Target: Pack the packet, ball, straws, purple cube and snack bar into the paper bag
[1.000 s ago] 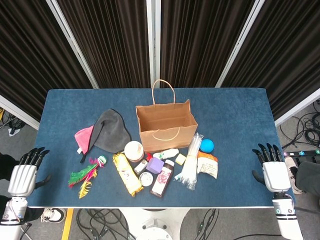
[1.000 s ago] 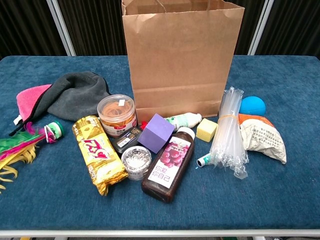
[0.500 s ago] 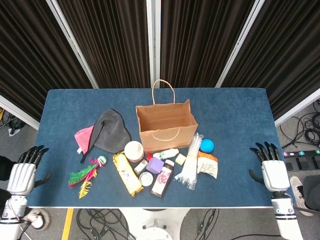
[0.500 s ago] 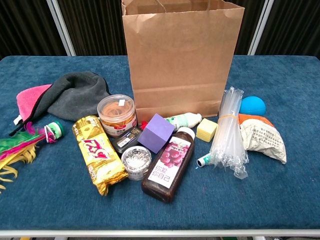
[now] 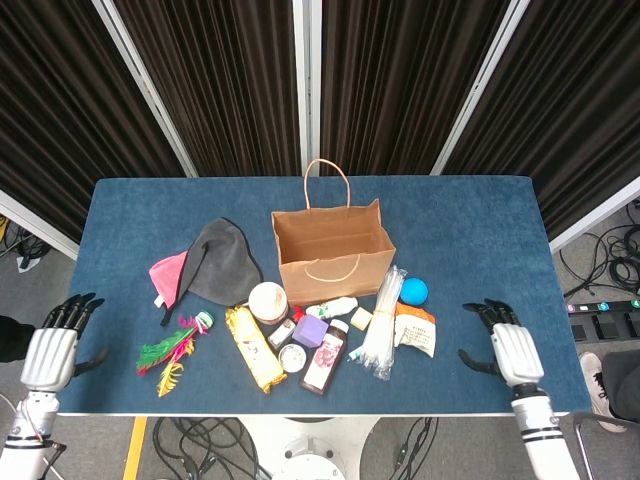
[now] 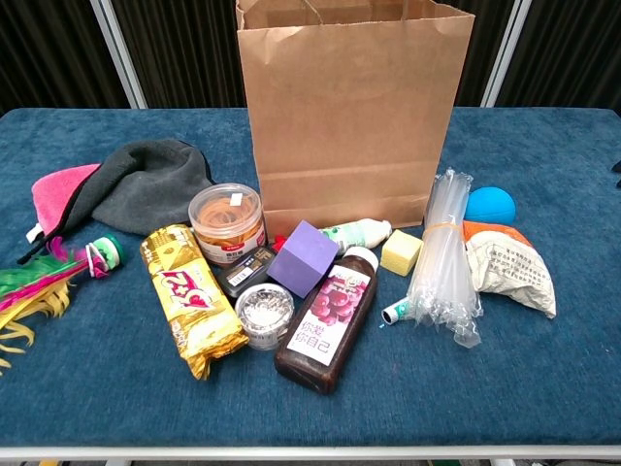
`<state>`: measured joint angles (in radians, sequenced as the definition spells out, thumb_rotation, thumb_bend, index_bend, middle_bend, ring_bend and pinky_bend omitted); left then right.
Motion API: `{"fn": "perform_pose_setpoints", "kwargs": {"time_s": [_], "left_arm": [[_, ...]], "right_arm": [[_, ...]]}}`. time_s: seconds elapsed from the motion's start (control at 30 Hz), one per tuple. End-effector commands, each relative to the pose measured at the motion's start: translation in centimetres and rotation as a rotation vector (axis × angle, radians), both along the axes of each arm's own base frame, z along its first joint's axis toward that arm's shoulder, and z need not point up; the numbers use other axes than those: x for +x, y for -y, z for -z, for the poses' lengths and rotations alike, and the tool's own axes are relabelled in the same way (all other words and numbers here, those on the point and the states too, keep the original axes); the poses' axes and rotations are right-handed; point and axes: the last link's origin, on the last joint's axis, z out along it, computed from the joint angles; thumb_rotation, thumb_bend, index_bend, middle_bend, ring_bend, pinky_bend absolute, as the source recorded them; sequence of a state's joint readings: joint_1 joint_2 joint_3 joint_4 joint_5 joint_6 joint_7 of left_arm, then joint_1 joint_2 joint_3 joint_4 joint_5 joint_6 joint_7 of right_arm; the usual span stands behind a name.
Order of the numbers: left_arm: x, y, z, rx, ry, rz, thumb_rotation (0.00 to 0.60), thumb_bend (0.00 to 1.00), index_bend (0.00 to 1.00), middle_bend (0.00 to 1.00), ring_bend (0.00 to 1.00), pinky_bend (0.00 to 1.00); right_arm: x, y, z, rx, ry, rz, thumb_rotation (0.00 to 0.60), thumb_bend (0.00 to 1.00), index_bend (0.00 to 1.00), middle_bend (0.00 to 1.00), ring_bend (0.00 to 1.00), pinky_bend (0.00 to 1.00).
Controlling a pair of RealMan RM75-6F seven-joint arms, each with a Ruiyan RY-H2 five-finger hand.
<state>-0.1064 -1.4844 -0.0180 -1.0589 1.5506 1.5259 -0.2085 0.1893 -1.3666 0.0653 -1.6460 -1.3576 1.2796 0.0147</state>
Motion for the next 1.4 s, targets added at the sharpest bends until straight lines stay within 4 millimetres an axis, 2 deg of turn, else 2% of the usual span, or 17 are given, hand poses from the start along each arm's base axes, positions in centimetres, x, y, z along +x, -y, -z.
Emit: {"fn": "perform_pose_setpoints", "kwargs": {"time_s": [0.03,0.2,0.5,0.8,1.1,1.4], "left_arm": [[-0.2,0.1,-0.1,-0.005,0.000,-0.002,0.600,0.26,0.24,0.24,0.15,0.21],[-0.6,-0.1,-0.4,-0.012,-0.004,-0.003,0.600,0.26,0.24,0.24,0.15,0.21],[-1.2,-0.8,-0.6,-0.025,-0.024,0.009,0.600,0.26,0.24,0.24,0.15,0.21],[-1.7,-1.0,-1.0,-0.022,-0.026,0.002,0.600,0.26,0.24,0.24,0.15,0.21],[-2.0,-1.2,-1.2,-0.012,-0.025,0.003,0.600,0.26,0.24,0.24,0.15,0.21],[-2.5,-1.1,-1.0,-0.019,-0.009,-0.006,0.600,0.26,0.24,0.24,0.15,0.21]], "right_arm": [[-0.8,-0.1,1.8,0.005,0.048,0.075,0.600,0.14,0.24,0.24,0.11,0.13],[-1.4,0.3,3.2,-0.026,0.087,0.115,0.600,0.14,0.24,0.24,0.11,0.14],[-1.0,0.6,5.4,-0.015,0.157,0.128,0.600,0.14,0.24,0.23,0.11,0.14],[-0.7,1.1,6.4,-0.007,0.137,0.130,0.600,0.14,0.24,0.23,0.11,0.14],[0.6,1.7,7.7,-0.004,0.100,0.091,0.600,0.14,0.24,0.23,0.11,0.14],[0.7,1.9,8.7,0.007,0.077,0.103,0.600,0.14,0.24,0.23,0.11,0.14]]}}
